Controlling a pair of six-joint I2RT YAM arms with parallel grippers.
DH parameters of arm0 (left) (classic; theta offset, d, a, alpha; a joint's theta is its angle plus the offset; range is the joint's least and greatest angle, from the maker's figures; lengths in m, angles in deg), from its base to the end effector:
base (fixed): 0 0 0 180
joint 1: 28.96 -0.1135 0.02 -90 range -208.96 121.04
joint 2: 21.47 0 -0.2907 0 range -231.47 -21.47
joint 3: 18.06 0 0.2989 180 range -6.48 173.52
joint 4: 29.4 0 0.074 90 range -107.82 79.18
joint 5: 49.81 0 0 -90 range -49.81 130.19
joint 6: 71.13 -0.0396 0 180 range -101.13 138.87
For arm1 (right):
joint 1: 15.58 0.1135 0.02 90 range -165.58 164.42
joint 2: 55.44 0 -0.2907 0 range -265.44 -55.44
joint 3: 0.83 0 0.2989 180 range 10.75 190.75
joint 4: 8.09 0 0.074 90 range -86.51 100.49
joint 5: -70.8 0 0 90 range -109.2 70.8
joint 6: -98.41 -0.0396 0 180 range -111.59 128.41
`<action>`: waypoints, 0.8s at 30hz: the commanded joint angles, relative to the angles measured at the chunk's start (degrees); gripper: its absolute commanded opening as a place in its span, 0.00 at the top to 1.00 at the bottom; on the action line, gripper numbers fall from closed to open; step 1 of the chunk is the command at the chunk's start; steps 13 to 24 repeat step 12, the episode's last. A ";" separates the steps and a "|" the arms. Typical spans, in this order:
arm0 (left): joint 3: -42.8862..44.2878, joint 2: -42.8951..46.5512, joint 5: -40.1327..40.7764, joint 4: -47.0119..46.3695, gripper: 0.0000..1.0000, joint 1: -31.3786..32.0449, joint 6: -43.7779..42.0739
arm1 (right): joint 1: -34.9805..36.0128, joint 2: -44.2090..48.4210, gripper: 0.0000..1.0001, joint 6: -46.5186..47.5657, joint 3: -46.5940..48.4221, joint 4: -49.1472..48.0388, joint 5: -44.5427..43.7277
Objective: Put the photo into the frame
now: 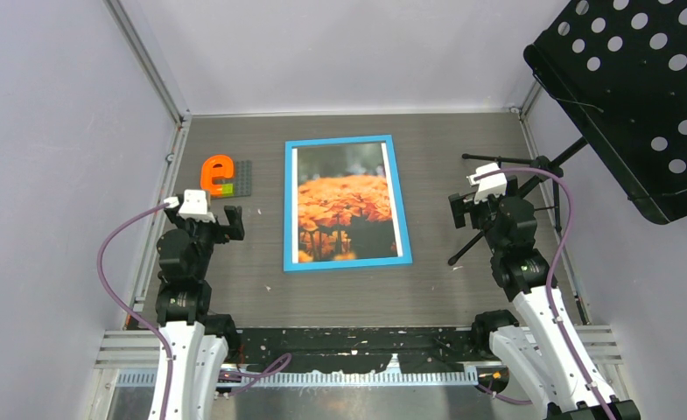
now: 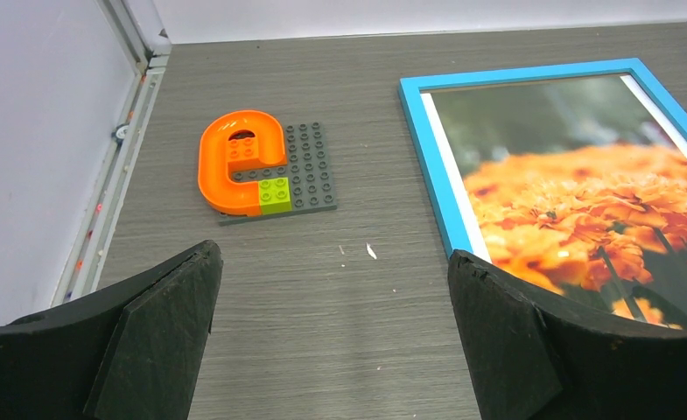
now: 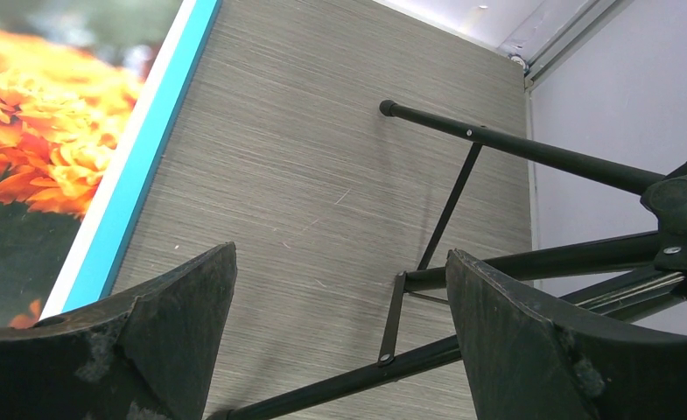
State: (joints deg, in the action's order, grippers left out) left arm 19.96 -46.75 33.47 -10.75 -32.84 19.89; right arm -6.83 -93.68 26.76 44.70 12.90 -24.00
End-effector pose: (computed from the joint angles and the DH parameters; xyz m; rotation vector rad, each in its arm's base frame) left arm 0.1614 0.0063 0.2919 0.0170 1.6735 -0.0605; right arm 0.1966 0.0269 0.3045 -0.3666 1.7759 -0.1948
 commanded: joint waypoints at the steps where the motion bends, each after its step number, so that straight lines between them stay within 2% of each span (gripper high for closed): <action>1: 0.37 -0.21 -0.55 -2.60 0.01 -0.34 -0.75 | -0.32 0.69 0.05 0.91 0.15 -2.51 0.87; 24: 0.48 -0.06 -0.71 -2.24 0.01 -0.35 -0.75 | -0.31 0.68 0.05 1.03 0.21 -2.39 1.14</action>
